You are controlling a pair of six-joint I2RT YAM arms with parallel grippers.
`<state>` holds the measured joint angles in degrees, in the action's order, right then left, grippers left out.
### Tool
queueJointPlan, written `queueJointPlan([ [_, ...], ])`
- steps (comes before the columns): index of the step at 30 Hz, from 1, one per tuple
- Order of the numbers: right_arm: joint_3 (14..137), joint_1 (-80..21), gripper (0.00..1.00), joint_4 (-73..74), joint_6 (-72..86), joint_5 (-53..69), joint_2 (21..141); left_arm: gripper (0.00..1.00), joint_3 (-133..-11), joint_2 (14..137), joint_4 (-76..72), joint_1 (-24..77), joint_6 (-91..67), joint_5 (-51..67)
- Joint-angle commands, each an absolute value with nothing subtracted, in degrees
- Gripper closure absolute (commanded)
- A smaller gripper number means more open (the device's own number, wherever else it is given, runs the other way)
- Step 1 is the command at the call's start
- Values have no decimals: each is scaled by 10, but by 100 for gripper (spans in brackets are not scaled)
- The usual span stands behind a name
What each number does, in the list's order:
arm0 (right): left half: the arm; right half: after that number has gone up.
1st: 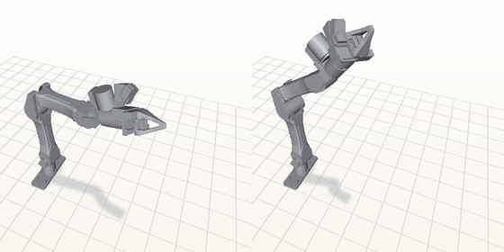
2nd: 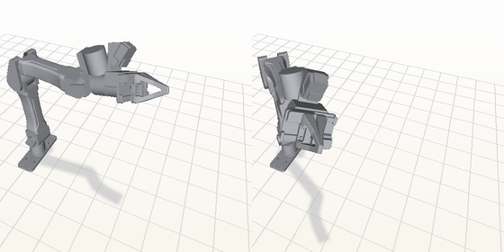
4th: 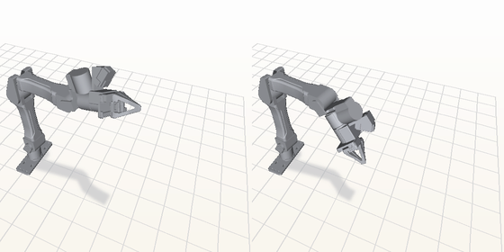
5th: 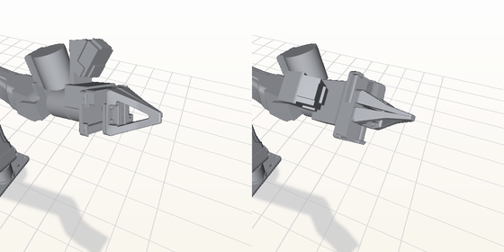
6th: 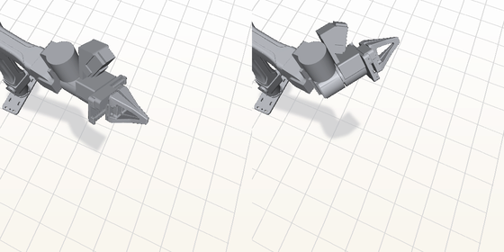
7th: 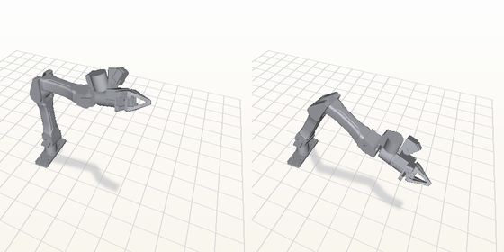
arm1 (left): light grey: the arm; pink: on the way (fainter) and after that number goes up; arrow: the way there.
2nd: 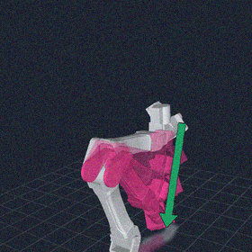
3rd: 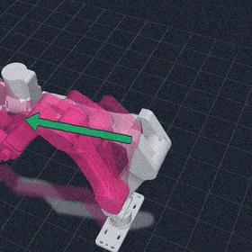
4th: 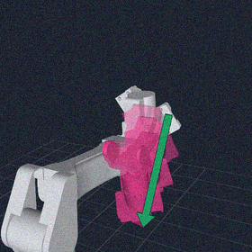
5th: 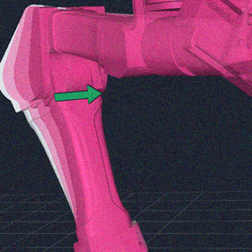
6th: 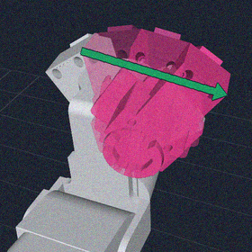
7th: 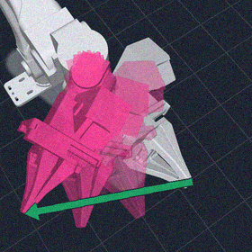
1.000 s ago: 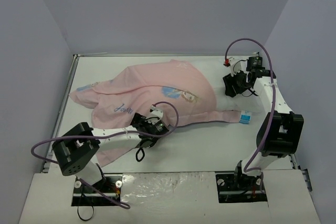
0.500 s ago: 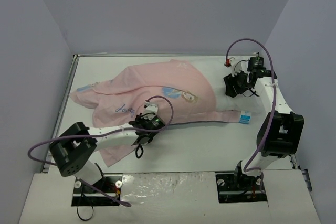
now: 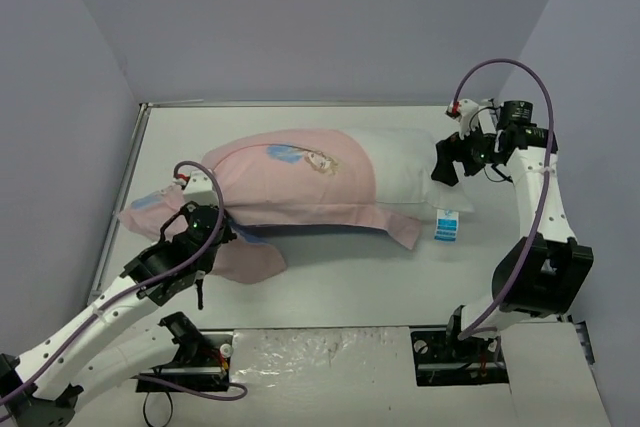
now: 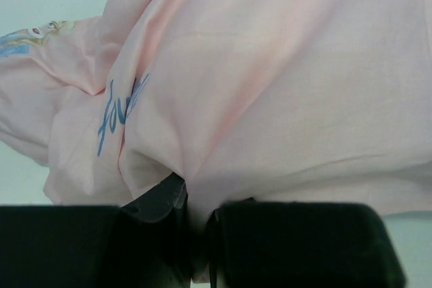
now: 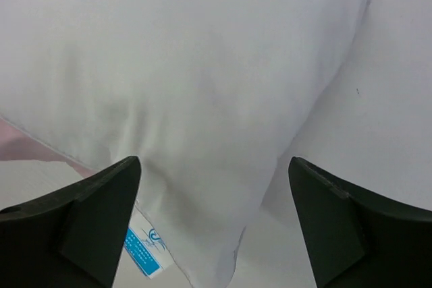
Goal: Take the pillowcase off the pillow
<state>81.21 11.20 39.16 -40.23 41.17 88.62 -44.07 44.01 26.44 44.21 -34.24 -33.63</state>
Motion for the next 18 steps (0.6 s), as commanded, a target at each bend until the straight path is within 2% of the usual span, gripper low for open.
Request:
queueJointPlan([
  [1,839,113,13,431,-405,463,834,98,-475,425,294,422,-347,-324],
  [2,838,111,4,435,-419,475,813,98,-475,421,294,421,-352,-319],
  [3,829,106,0,434,-431,482,800,98,-476,420,292,421,-356,-312],
  [6,776,78,0,437,-528,508,737,98,-482,419,287,421,-366,-302],
  [8,744,56,0,464,-677,519,689,98,-486,421,286,420,-368,-301],
  [11,694,4,0,467,-812,456,659,98,-499,425,287,417,-364,-301],
  [14,683,-25,0,463,-876,424,676,98,-504,420,292,416,-365,-302],
  [18,685,-46,0,438,-878,389,718,98,-506,410,294,413,-367,-299],
])
